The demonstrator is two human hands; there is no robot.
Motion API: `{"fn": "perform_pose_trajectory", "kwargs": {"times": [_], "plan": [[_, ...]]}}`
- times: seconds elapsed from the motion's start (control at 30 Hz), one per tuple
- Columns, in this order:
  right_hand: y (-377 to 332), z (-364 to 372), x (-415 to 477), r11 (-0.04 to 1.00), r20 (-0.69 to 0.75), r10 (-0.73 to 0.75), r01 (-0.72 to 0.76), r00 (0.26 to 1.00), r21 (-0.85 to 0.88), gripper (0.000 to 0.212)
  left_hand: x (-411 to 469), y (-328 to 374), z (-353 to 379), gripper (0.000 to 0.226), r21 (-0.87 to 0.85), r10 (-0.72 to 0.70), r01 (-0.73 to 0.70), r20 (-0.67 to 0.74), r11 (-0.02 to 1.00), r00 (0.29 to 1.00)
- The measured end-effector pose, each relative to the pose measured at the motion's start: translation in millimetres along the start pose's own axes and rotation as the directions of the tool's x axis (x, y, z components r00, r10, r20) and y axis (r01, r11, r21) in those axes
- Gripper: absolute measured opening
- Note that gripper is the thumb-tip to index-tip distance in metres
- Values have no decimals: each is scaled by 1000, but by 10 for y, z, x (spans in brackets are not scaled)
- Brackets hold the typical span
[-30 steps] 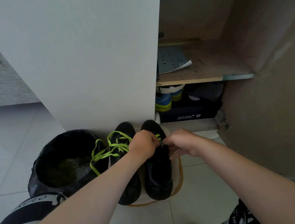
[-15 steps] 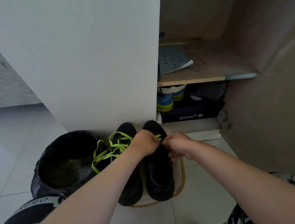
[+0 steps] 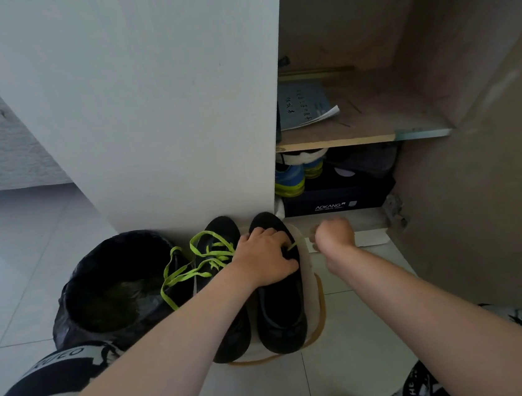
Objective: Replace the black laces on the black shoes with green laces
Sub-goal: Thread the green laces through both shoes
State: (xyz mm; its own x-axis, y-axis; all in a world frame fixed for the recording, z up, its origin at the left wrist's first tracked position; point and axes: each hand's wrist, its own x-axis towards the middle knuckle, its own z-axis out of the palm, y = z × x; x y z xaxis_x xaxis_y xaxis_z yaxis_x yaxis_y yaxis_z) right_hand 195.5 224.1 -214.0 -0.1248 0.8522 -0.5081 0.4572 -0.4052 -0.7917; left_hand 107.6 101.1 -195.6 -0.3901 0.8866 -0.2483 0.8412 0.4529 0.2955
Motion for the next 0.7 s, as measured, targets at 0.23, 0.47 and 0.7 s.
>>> {"fn": "perform_pose_trajectory", "kwargs": {"times": [0.23,0.47,0.7], "plan": [[-165,-150,-208,830,445,-317,472,837,-297,21,-29,-28,-56,58,-9,31,-30,13,999,999],[-338,-350,-124,308,577,-192,607,794,-732,36,-51,-126,-145,60,-89,-41,46,62,995,997],[-564,-643,27,953,-118,-195,216,974,210,23,-8,-119,-129,54,-11,-23,24,61,1000,998]]}}
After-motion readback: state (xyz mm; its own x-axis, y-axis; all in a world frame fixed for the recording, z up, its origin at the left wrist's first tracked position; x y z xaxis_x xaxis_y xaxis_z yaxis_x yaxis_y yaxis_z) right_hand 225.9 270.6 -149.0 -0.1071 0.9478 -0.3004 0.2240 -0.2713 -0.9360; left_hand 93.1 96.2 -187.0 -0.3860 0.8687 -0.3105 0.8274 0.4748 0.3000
